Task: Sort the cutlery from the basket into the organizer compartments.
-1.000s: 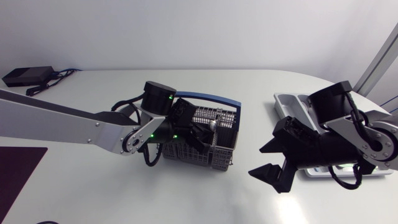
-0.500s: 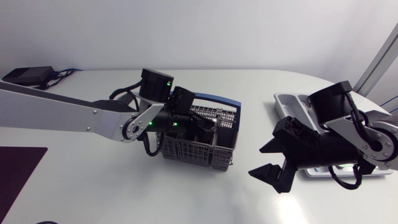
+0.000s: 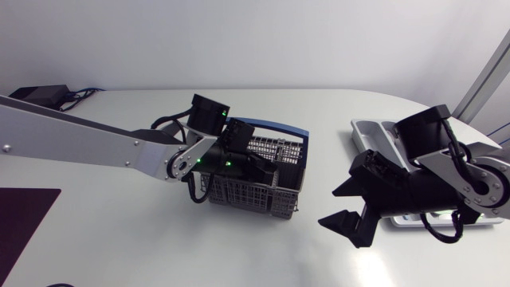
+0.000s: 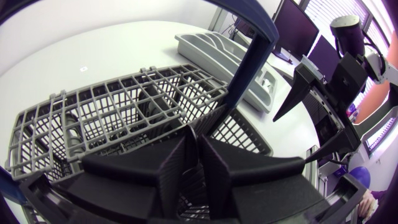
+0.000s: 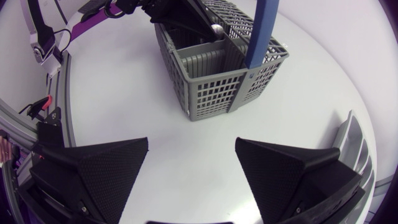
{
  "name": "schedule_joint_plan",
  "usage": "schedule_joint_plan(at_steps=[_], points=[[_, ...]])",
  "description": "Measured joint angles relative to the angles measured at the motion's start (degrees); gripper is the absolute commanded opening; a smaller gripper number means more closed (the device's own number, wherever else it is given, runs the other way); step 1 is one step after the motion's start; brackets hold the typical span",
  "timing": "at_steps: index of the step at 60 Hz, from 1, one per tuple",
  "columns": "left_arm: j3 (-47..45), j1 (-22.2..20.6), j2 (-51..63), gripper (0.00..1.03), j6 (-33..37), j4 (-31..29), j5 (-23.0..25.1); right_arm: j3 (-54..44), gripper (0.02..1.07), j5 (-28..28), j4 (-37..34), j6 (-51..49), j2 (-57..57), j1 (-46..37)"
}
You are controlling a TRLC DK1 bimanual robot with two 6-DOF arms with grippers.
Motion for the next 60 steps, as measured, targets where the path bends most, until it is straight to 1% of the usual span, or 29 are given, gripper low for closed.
schedule_joint_plan(at_steps=[8,10,13,27,29,43,49,57,60], points=[[0.3,-0.1,0.0,0.19,0.0,-0.5,-0.3,0.0,1.03,0.0,0.0,0.0,0.0,0.0],[0.5,-0.2,0.0,0.15,0.2,-0.8,-0.6,0.0,1.03,0.0,0.0,0.0,0.0,0.0],[0.9,-0.5,0.0,0.13,0.2,-1.4,-1.1,0.0,1.03,0.0,0.0,0.0,0.0,0.0],[1.3,-1.1,0.0,0.07,0.6,-1.9,-2.8,-0.1,1.03,0.0,0.0,0.0,0.0,0.0],[1.3,-1.1,0.0,0.03,0.6,-1.9,-2.8,-0.2,1.03,0.0,0.0,0.0,0.0,0.0],[1.3,-1.1,-0.2,0.03,0.6,-2.4,-2.8,-0.4,1.03,0.0,0.0,0.0,0.0,0.0],[1.3,-1.1,-1.4,0.03,0.7,-4.1,-2.8,-0.4,1.03,0.0,0.0,0.0,0.0,0.0],[-0.4,-1.1,-4.4,0.03,2.0,-4.5,-2.8,-0.4,1.03,0.0,0.0,0.0,0.0,0.0],[-2.2,-1.1,-7.6,0.03,2.7,-4.3,-2.6,-0.4,1.03,0.0,0.0,0.0,0.0,0.0]])
